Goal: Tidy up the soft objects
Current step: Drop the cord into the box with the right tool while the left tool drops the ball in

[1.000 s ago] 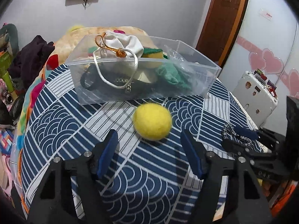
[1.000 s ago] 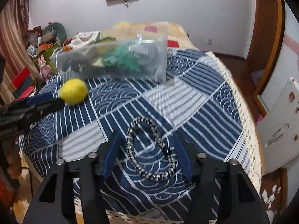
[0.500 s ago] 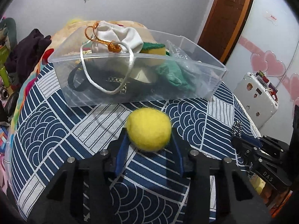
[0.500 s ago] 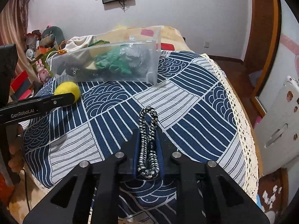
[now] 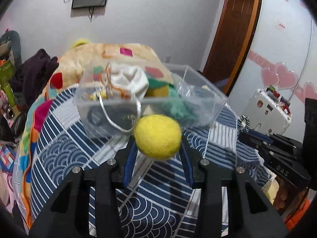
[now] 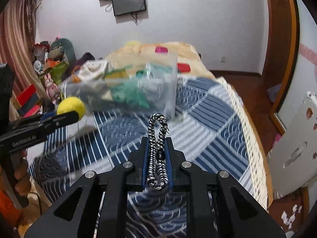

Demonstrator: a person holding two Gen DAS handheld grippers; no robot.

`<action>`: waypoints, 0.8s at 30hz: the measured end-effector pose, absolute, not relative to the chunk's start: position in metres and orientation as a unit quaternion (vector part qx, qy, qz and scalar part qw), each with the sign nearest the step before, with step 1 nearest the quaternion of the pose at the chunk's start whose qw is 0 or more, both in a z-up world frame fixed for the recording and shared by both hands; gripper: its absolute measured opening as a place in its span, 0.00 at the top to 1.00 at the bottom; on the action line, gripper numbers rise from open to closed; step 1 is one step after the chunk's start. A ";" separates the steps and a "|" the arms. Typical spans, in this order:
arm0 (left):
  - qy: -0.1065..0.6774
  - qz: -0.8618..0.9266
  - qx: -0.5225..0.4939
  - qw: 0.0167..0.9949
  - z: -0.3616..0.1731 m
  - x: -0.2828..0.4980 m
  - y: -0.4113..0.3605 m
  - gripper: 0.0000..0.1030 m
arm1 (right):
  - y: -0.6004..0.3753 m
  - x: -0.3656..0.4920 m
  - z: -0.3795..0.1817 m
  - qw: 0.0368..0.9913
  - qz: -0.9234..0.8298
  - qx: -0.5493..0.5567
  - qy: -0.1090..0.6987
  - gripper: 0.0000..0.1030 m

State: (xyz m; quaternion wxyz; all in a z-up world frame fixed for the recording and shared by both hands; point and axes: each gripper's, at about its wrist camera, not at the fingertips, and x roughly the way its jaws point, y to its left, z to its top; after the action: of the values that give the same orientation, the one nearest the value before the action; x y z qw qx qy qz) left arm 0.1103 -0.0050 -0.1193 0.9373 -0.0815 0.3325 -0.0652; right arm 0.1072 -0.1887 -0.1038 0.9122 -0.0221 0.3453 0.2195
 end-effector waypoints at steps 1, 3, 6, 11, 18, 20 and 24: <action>0.324 -0.062 -0.079 0.941 -0.114 0.109 -0.004 0.59 | -0.188 0.109 -0.100 0.914 0.219 -0.023 0.339 0.86; 0.308 -0.052 -0.071 0.948 -0.103 0.107 -0.002 0.59 | -0.185 0.114 -0.089 0.920 0.220 -0.022 0.323 0.86; 0.290 -0.045 -0.068 0.954 -0.091 0.107 0.004 0.59 | -0.180 0.123 -0.072 0.928 0.223 -0.020 0.299 0.86; 0.270 -0.030 -0.069 0.960 -0.079 0.108 0.018 0.59 | -0.164 0.137 -0.050 0.935 0.235 -0.021 0.264 0.86; 0.273 -0.017 -0.068 0.959 -0.079 0.125 0.030 0.59 | -0.139 0.158 -0.042 0.935 0.251 -0.027 0.248 0.86; 0.279 -0.024 -0.070 0.958 -0.081 0.133 0.028 0.59 | -0.132 0.165 -0.043 0.934 0.255 -0.028 0.249 0.86; 0.290 -0.040 -0.076 0.953 -0.085 0.148 0.020 0.59 | -0.121 0.179 -0.050 0.930 0.256 -0.034 0.261 0.86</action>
State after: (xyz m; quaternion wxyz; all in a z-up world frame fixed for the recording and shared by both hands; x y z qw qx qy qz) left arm 0.1481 0.0197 -0.0854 0.9532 -0.0762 0.2898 -0.0396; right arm 0.1792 -0.1208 -0.0502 0.9302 -0.0343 0.2613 0.2556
